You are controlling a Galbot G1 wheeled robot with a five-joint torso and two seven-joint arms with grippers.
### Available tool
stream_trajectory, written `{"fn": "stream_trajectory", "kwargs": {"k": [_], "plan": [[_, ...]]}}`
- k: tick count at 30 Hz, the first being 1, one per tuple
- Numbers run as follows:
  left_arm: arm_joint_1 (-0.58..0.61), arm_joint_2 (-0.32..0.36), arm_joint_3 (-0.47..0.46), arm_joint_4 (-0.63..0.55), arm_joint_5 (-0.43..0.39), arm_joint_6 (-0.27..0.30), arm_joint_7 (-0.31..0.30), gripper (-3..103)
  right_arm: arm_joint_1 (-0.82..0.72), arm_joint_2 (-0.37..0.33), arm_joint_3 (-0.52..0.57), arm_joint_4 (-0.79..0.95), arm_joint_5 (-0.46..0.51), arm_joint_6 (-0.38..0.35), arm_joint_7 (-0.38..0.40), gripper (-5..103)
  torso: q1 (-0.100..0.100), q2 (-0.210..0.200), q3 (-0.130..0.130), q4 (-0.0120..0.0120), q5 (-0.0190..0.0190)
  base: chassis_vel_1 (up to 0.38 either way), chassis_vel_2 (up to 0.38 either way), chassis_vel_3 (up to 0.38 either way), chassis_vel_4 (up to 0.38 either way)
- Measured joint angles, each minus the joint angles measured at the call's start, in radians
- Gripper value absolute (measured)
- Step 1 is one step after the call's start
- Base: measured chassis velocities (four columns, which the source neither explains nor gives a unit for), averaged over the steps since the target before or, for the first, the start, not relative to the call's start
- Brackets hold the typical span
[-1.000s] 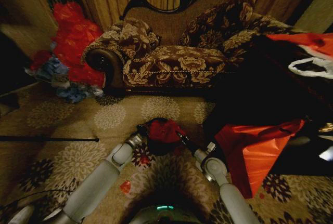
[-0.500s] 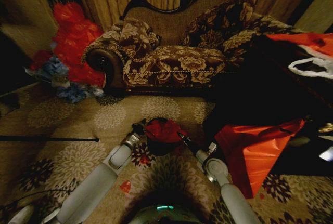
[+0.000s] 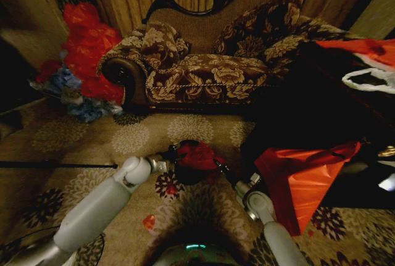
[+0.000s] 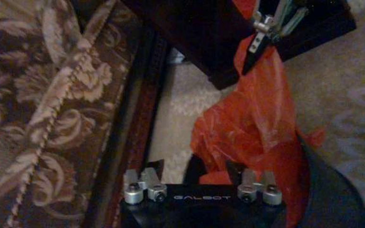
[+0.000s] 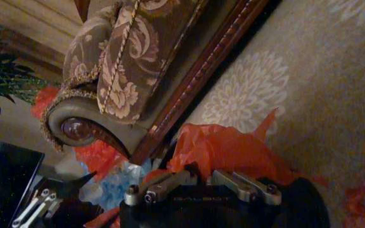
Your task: Place a garbage bag over the trash bin.
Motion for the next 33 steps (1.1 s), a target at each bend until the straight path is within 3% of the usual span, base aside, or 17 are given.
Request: {"fn": "stream_trajectory", "kwargs": {"k": [9, 16, 26, 31, 33], "plan": [[0.026, -0.034, 0.023, 0.095, -0.032, 0.002, 0.025, 99, 0.005, 0.009, -0.002, -0.021, -0.01, 0.001, -0.009, 0, 0.0, 0.0, 0.0, 0.0004, -0.0001, 0.0, 0.0, 0.0, 0.0], [-0.008, -0.102, 0.057, 0.193, -0.052, 0.024, -0.025, 100, 0.014, 0.019, -0.012, -0.022, -0.014, 0.001, -0.01, 0, 0.0, 0.0, 0.0, 0.0002, 0.0001, 0.0, 0.0, 0.0, 0.0], [-0.054, -0.176, 0.088, 0.282, -0.053, 0.036, -0.041, 103, 0.01, 0.019, -0.012, -0.02, -0.029, 0.003, -0.01, 0, 0.0, 0.0, 0.0, 0.0007, 0.0001, 0.0, 0.0, 0.0, 0.0], [-0.059, -0.179, 0.102, 0.278, -0.093, 0.042, -0.078, 91, 0.005, 0.018, -0.009, -0.022, -0.042, 0.004, -0.013, 0, 0.0, 0.0, 0.0, 0.0003, -0.0004, 0.0, 0.0, 0.0, 0.0], [-0.059, -0.18, 0.103, 0.278, -0.103, 0.042, -0.088, 91, 0.005, 0.018, -0.009, -0.024, -0.045, 0.005, -0.014, 0, 0.0, 0.0, 0.0, 0.0003, -0.0003, 0.0, 0.0, 0.0, 0.0]]}}
